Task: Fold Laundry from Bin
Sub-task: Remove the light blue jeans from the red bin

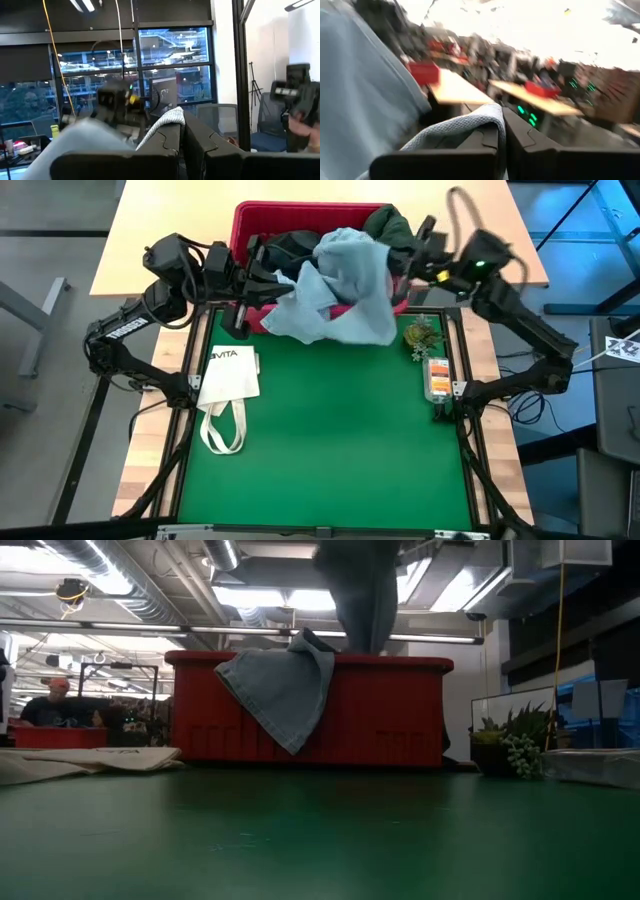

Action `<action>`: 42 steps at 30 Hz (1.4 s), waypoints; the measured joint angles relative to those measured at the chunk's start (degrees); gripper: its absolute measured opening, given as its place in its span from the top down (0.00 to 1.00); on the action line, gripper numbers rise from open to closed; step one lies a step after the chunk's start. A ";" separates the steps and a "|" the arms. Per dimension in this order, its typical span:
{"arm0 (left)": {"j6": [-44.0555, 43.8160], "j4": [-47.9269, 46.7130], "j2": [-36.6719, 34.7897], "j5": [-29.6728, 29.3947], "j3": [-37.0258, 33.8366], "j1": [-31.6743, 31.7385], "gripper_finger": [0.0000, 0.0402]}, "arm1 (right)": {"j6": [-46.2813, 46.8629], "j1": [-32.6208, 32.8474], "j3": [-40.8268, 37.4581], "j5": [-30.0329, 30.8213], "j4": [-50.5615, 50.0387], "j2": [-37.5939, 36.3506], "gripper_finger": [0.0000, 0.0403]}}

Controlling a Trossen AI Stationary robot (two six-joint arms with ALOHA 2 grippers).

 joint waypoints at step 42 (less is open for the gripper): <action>-14.34 -51.98 -2.73 -4.58 0.00 -17.36 1.00 | 9.45 0.30 23.59 -35.99 -66.51 -2.27 0.99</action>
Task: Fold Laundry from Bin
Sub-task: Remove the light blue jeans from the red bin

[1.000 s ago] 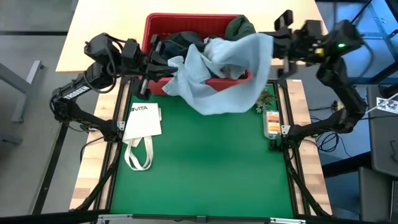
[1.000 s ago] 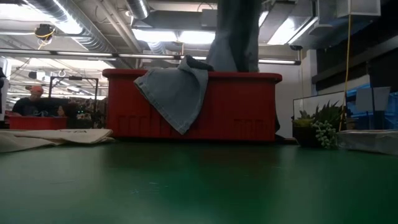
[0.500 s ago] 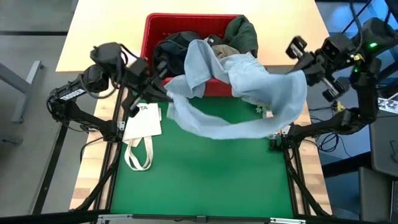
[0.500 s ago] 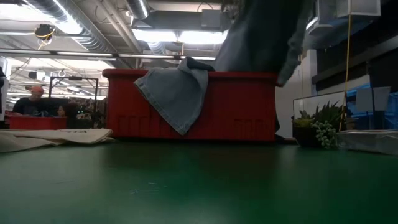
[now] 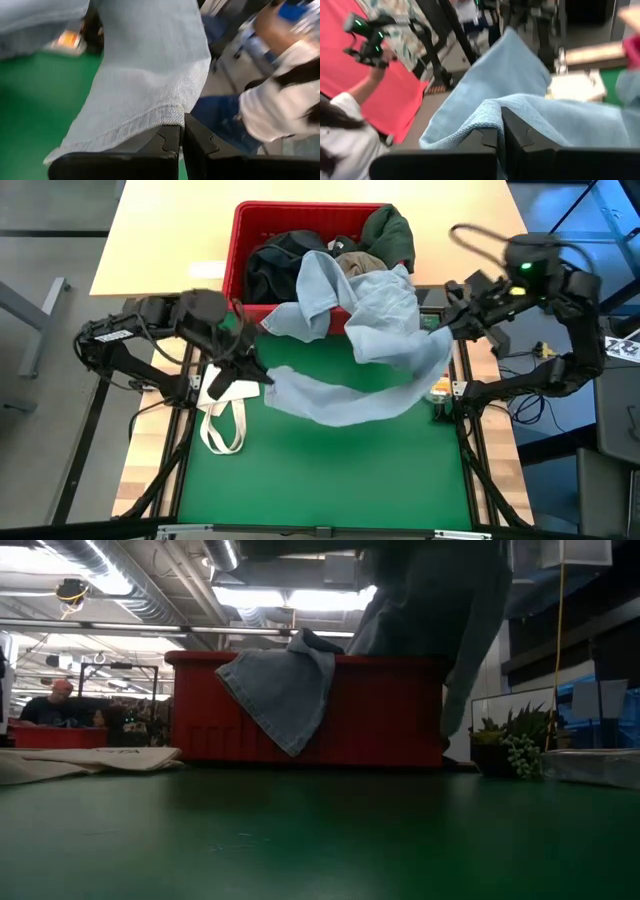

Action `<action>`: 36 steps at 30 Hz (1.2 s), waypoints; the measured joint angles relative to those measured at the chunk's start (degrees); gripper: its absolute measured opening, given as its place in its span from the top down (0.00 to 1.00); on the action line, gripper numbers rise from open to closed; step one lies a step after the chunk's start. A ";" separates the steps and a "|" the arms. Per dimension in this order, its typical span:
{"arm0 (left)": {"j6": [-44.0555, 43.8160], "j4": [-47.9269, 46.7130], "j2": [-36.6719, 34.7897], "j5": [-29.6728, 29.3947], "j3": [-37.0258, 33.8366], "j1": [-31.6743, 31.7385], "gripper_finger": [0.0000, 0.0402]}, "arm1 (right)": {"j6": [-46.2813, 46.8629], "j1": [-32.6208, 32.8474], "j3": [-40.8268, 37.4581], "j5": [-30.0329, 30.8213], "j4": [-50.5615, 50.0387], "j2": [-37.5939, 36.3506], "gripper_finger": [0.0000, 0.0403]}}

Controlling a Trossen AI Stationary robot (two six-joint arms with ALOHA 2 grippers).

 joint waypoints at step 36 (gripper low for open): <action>-69.17 -34.16 0.15 -14.55 -0.31 -29.61 1.00 | -2.24 28.74 -39.15 24.86 31.32 9.58 0.95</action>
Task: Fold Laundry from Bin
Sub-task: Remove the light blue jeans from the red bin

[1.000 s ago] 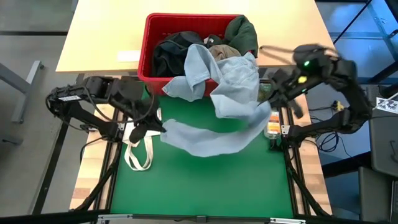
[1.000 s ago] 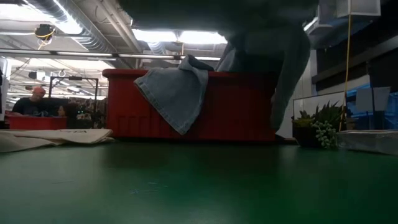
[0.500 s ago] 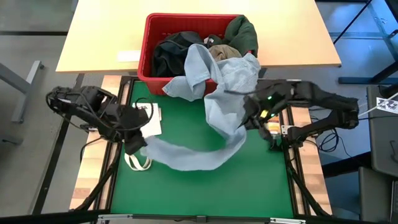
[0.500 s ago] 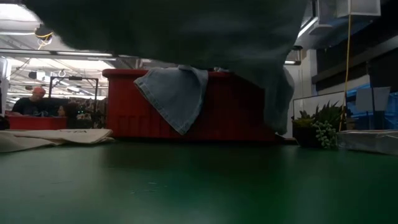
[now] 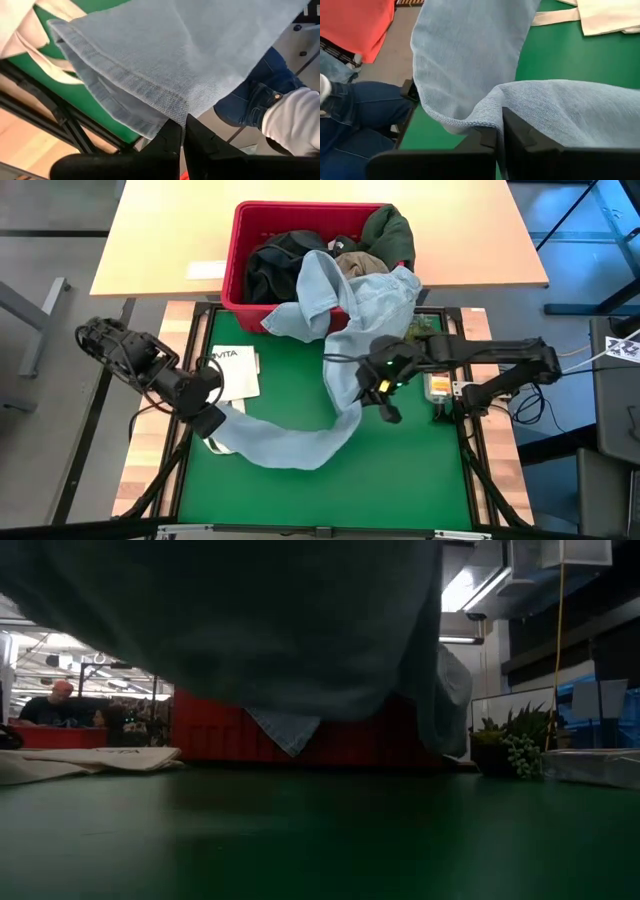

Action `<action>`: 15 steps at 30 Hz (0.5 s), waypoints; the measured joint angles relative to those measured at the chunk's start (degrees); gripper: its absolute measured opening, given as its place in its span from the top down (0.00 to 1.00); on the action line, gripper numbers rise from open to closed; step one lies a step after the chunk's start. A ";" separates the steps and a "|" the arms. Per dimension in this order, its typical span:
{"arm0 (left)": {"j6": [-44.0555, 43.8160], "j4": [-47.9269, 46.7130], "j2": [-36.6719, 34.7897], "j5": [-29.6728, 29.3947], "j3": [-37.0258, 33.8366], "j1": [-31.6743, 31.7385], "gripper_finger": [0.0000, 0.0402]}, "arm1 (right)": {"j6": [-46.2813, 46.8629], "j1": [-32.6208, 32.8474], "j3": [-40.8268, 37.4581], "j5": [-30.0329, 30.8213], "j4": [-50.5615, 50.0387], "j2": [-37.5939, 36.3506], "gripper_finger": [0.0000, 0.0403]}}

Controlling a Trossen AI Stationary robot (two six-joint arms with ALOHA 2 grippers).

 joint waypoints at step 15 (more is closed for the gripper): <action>-2.34 0.01 1.14 -4.59 0.00 -5.79 1.00 | -2.33 -0.25 -0.01 6.69 0.40 2.41 0.41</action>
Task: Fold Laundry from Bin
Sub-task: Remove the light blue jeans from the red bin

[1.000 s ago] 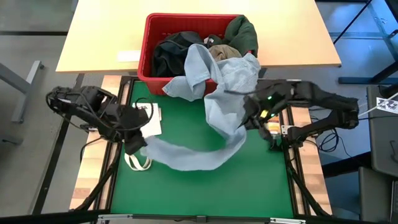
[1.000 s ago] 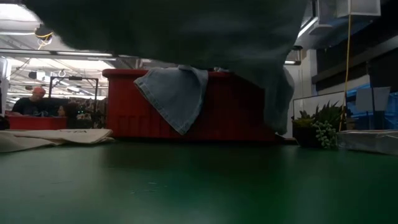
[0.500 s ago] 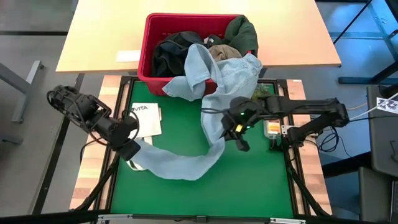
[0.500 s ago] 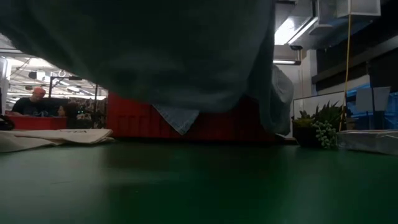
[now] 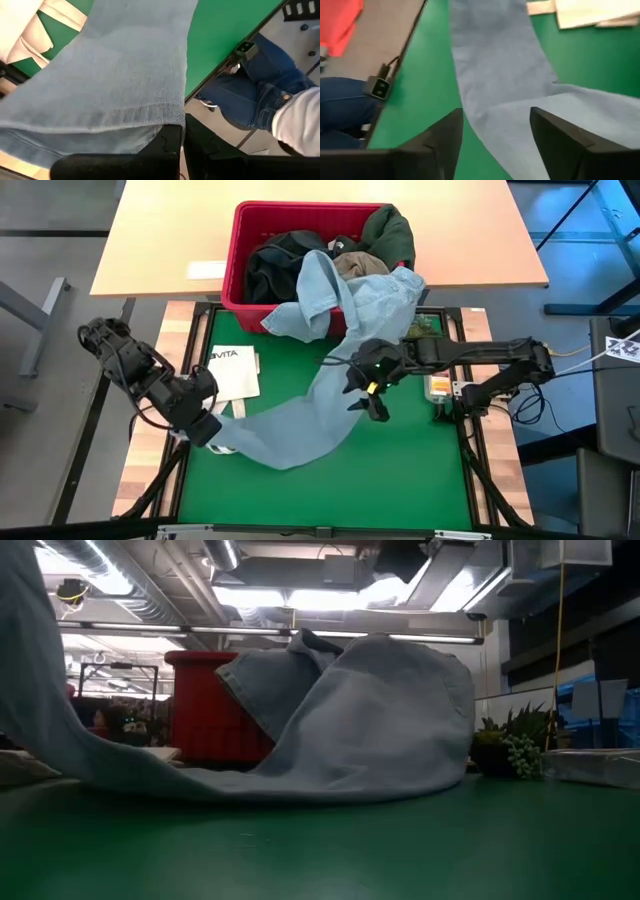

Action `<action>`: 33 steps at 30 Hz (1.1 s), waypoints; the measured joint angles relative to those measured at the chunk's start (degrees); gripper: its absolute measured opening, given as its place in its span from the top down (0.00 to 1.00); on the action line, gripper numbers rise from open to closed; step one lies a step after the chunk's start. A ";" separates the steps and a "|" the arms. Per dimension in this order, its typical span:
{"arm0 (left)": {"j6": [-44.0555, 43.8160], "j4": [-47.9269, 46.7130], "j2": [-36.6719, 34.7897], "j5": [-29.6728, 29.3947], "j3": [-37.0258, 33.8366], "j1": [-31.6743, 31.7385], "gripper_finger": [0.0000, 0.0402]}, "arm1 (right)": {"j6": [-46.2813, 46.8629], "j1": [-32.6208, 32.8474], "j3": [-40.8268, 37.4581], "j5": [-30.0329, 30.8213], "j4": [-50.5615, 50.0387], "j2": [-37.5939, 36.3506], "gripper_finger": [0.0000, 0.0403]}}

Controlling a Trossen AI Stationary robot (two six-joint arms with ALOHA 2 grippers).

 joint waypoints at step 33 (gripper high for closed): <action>0.44 0.00 4.92 -0.28 0.00 -6.28 0.99 | -6.90 -46.72 0.05 26.24 -18.90 -4.65 0.46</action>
